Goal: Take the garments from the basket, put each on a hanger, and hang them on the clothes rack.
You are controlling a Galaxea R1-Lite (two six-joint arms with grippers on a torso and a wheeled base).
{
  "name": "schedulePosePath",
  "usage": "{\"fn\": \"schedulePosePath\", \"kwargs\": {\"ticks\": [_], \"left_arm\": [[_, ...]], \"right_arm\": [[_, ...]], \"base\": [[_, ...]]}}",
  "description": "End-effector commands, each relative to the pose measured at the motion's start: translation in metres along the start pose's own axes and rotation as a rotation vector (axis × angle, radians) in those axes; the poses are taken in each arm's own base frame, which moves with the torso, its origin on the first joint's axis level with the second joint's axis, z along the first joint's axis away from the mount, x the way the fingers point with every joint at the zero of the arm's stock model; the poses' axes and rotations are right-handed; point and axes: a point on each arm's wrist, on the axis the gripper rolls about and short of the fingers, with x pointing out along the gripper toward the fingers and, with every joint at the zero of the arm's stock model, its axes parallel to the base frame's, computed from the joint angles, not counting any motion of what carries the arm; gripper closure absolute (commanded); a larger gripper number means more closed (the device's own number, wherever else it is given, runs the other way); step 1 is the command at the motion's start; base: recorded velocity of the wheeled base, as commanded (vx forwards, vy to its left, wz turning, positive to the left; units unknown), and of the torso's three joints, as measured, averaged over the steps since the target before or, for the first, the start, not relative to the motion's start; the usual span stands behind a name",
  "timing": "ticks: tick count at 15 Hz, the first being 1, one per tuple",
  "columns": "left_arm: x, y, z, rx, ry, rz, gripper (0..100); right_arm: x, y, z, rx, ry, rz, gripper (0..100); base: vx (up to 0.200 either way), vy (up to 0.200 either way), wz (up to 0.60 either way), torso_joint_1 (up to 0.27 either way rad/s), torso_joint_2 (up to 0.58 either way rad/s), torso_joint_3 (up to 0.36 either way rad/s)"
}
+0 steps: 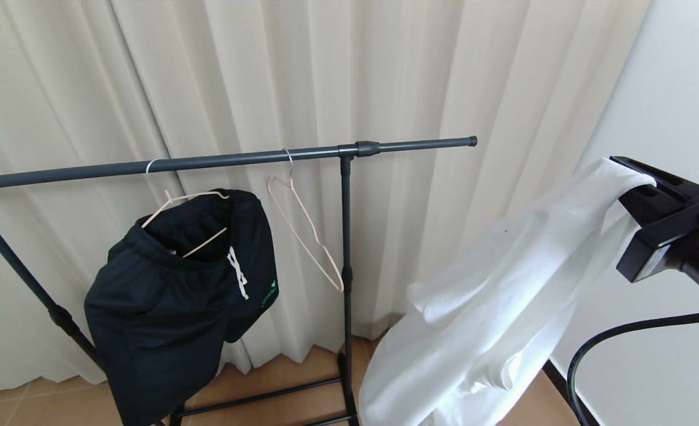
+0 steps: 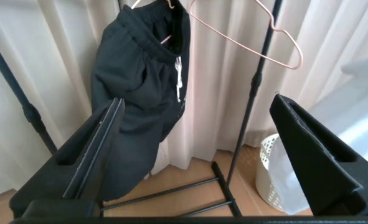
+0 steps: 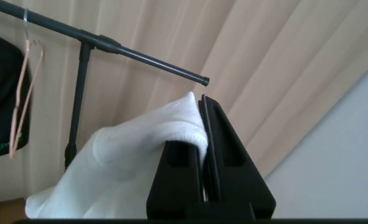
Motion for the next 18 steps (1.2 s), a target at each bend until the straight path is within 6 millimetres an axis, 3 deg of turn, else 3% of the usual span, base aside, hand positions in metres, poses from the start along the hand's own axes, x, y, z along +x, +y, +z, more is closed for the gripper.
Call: {"fn": "schedulePosePath", "kwargs": {"ticks": [1, 5, 13, 14, 15, 16, 17, 18], "left_arm": [[0.0, 0.0, 0.0, 0.0, 0.001, 0.0, 0], [0.0, 0.0, 0.0, 0.0, 0.001, 0.0, 0], [0.0, 0.0, -0.001, 0.04, 0.012, -0.01, 0], [0.005, 0.0, -0.003, 0.13, 0.141, -0.015, 0], [0.01, 0.0, 0.003, 0.137, 0.206, -0.03, 0], [0.032, 0.001, 0.03, 0.047, 0.329, -0.073, 0], [0.039, 0.001, 0.038, 0.007, 0.353, -0.085, 0], [0.069, 0.002, 0.066, -0.119, 0.427, -0.126, 0]], "right_arm": [[0.0, 0.001, -0.002, -0.004, 0.003, 0.013, 100], [0.0, -0.001, -0.002, -0.006, 0.004, 0.0, 100], [0.002, -0.003, -0.002, -0.007, 0.003, -0.007, 100], [0.006, -0.001, -0.001, -0.008, 0.008, -0.004, 100], [0.011, 0.001, -0.002, -0.005, 0.017, -0.002, 100], [0.024, 0.007, -0.001, 0.071, 0.053, 0.006, 100], [0.027, 0.007, 0.0, 0.087, 0.071, 0.008, 100], [0.036, 0.007, 0.002, 0.146, 0.187, 0.032, 100]], "base": [[0.0, 0.0, 0.6, -0.041, -0.02, 0.007], [0.0, 0.0, 0.6, 0.011, 0.01, 0.001], [0.0, 0.0, 0.0, 0.0, 0.0, 0.0], [0.0, 0.0, 0.0, 0.0, 0.0, 0.0], [0.0, 0.0, 0.0, 0.0, 0.0, 0.0], [0.0, 0.0, 0.0, 0.0, 0.0, 0.0], [0.0, 0.0, 0.0, 0.0, 0.0, 0.0], [0.0, 0.0, 0.0, 0.0, 0.0, 0.0]]}}
